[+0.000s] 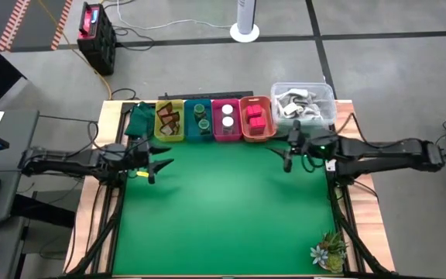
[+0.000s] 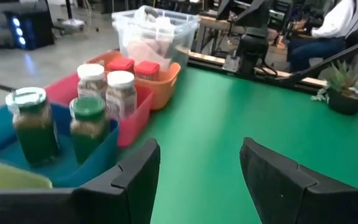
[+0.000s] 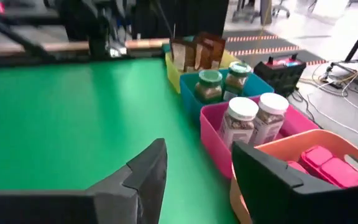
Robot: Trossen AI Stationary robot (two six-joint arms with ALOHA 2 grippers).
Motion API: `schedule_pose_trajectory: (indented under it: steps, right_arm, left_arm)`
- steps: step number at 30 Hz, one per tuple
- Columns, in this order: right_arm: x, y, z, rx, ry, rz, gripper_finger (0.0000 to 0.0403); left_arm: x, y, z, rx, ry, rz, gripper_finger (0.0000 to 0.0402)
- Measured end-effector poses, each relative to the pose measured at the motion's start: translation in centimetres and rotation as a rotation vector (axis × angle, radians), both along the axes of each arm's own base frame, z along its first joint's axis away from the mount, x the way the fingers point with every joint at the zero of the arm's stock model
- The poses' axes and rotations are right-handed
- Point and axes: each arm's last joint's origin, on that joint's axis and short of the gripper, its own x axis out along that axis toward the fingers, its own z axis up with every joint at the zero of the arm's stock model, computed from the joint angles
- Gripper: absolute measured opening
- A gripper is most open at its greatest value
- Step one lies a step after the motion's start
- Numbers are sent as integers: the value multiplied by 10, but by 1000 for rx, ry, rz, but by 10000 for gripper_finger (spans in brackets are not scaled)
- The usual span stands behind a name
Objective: Sort spices by type
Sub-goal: Return to Home Position
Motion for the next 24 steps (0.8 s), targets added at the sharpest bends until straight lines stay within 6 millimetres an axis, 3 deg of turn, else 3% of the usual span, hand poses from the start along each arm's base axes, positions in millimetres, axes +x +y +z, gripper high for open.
schedule_pose_trajectory:
  steps: [9,16,24]
  right_arm:
    - [-31,4,-34,85,-113,-14,207]
    - [-38,11,-60,138,-180,23,207]
    - [-40,21,-71,151,-185,87,207]
  left_arm:
    - [-16,-4,-20,-15,-56,-35,212]
    - [-19,-9,-26,30,-77,-114,212]
    - [-18,-14,-44,125,-84,-172,212]
